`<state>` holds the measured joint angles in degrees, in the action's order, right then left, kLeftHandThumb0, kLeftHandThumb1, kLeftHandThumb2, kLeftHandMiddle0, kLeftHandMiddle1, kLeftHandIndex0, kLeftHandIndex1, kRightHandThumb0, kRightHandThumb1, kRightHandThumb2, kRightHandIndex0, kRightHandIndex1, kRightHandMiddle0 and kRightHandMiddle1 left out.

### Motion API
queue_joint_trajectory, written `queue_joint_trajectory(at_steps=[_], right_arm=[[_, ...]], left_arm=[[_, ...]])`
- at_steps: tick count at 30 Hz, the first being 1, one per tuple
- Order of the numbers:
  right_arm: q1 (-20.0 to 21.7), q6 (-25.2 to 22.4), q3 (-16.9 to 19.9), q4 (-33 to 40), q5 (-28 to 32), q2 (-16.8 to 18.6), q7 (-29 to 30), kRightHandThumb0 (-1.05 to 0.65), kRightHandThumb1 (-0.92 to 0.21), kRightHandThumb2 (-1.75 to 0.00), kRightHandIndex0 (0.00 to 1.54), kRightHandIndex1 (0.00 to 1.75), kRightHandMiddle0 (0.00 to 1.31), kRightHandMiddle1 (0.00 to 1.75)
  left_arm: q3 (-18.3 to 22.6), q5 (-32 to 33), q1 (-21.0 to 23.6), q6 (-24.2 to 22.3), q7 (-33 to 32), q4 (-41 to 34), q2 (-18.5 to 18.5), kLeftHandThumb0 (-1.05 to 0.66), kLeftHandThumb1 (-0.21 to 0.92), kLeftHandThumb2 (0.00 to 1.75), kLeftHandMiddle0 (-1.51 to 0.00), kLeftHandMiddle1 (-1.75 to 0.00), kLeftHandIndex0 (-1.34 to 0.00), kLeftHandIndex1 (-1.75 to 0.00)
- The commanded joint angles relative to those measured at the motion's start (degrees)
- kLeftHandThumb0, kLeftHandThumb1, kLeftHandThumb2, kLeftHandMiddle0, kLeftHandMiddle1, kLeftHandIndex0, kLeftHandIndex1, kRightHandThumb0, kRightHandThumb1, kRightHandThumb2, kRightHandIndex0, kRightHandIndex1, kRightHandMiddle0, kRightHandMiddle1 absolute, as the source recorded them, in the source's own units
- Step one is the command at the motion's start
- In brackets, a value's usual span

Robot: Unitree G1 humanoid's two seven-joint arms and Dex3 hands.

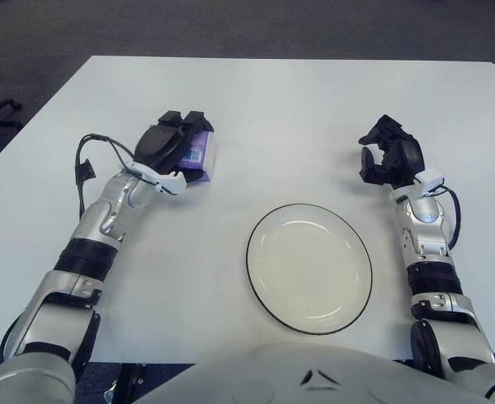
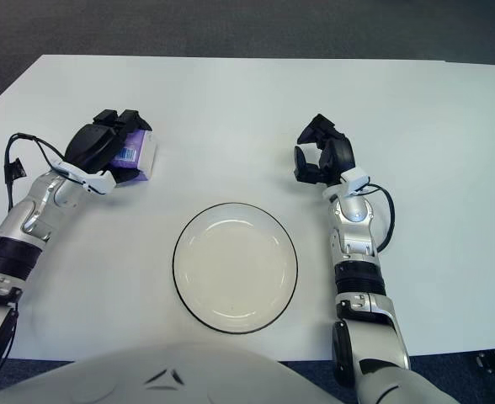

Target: Put the tissue paper into the plate.

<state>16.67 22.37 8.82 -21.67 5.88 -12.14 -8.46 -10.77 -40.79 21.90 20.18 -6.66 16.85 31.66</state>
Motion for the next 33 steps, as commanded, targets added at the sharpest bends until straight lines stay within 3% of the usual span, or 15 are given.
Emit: queue_joint_trajectory(at_steps=[1, 4, 17, 26, 33], right_arm=[[-10.2, -0.3, -0.3, -5.3, 0.8, 3.8, 0.0, -0.45, -0.40, -1.21, 1.31, 1.75, 0.55, 1.75], [-10.1, -0.2, -0.3, -5.6, 0.7, 3.8, 0.1, -0.45, -0.40, -1.21, 1.31, 1.75, 0.55, 1.75], [-9.5, 0.1, 0.0, -6.7, 1.1, 3.6, -0.5, -0.45, -0.40, -1.21, 1.30, 1.75, 0.55, 1.75], [-9.5, 0.4, 0.2, -7.1, 0.8, 3.7, -0.5, -0.45, -0.41, -1.21, 1.30, 1.75, 0.54, 1.75], [-9.3, 0.4, 0.1, -7.2, 0.4, 3.7, -0.2, -0.45, -0.40, -1.21, 1.31, 1.75, 0.55, 1.75]], left_arm=[[-0.7, 0.8, -0.2, 0.4, 0.3, 0.2, -0.4, 0.00, 0.13, 1.54, -0.73, -1.75, -0.54, -1.74], [-0.4, 2.3, 0.3, 1.0, 1.0, 0.1, -0.7, 0.00, 0.19, 1.47, -0.70, -1.74, -0.48, -1.75], [1.2, 9.0, 4.1, 1.8, 3.0, -8.0, -3.3, 0.00, 0.13, 1.51, -0.79, -1.65, -0.52, -1.75], [0.4, 9.2, 4.4, 9.6, -1.6, -10.4, -7.2, 0.00, 0.10, 1.54, -0.81, -1.66, -0.54, -1.75], [-0.1, 11.0, 3.0, 12.4, 0.2, -17.0, -9.7, 0.00, 0.09, 1.56, -0.81, -1.67, -0.55, -1.75]])
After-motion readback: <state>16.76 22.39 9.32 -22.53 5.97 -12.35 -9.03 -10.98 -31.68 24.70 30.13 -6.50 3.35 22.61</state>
